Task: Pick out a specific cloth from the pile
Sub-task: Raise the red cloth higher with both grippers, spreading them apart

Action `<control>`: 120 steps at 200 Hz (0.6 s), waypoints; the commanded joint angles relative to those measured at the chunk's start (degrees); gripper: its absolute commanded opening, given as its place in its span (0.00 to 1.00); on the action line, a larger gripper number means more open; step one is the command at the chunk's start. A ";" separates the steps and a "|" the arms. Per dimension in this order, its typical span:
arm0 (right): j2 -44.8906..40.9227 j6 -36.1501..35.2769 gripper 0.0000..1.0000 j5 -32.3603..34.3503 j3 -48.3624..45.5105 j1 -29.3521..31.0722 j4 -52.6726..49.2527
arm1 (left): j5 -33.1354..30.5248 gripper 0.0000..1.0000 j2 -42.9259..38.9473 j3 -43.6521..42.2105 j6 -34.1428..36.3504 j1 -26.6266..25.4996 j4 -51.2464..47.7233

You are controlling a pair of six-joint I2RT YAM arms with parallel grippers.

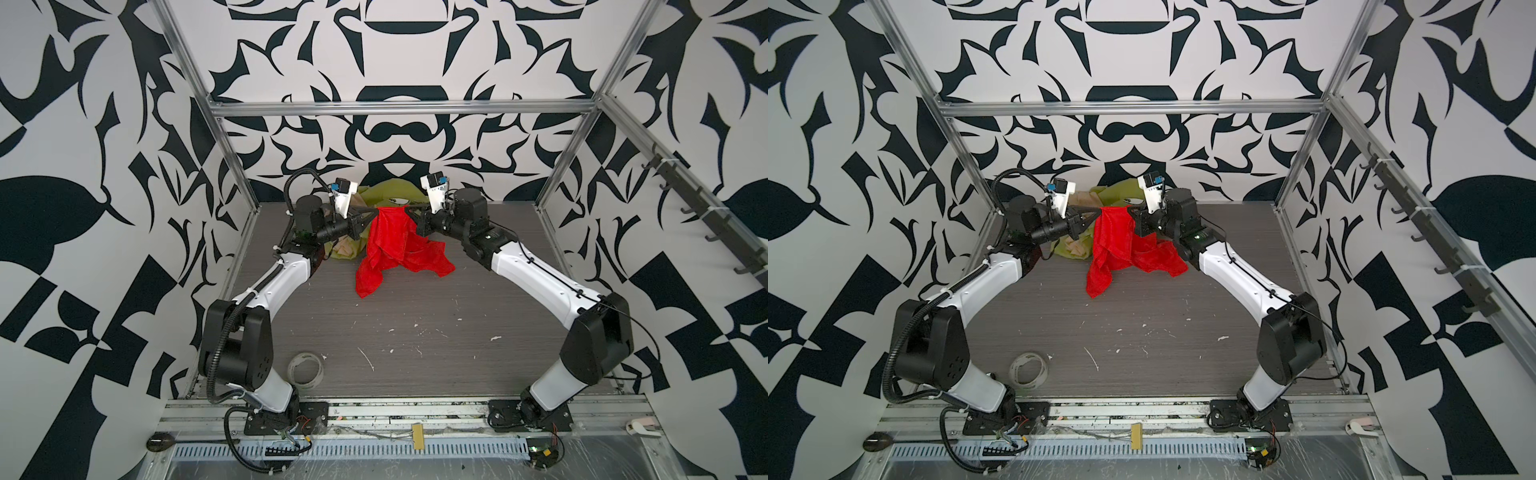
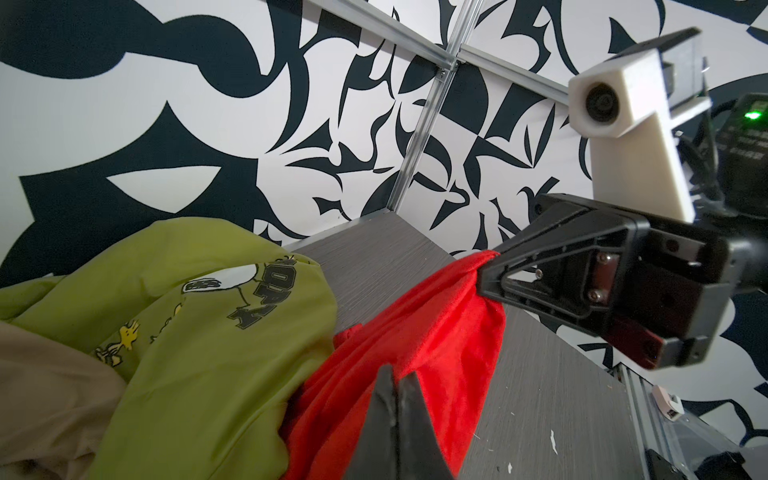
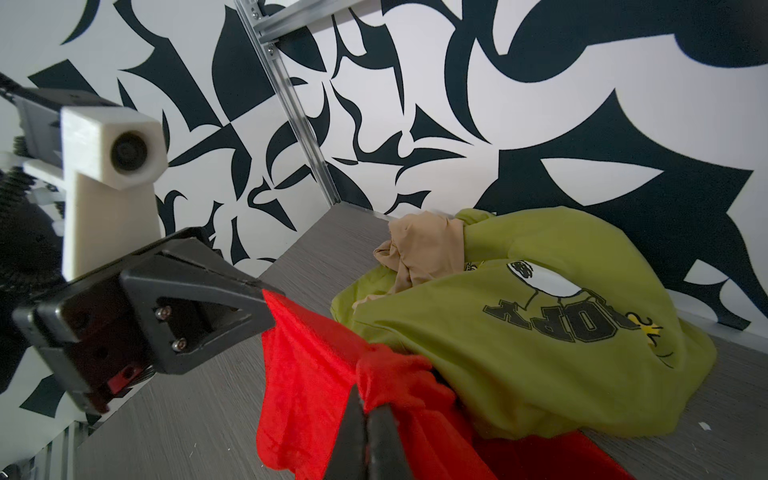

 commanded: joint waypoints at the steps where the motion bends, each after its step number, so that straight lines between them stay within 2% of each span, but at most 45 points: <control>1: -3.80 0.19 0.00 0.83 0.13 0.23 3.89 | -0.41 0.00 -2.74 -0.02 -0.20 0.00 0.43; 120: -7.02 -0.51 0.00 1.89 -0.45 1.23 3.96 | -1.86 0.00 -6.45 0.75 0.84 -1.58 -2.27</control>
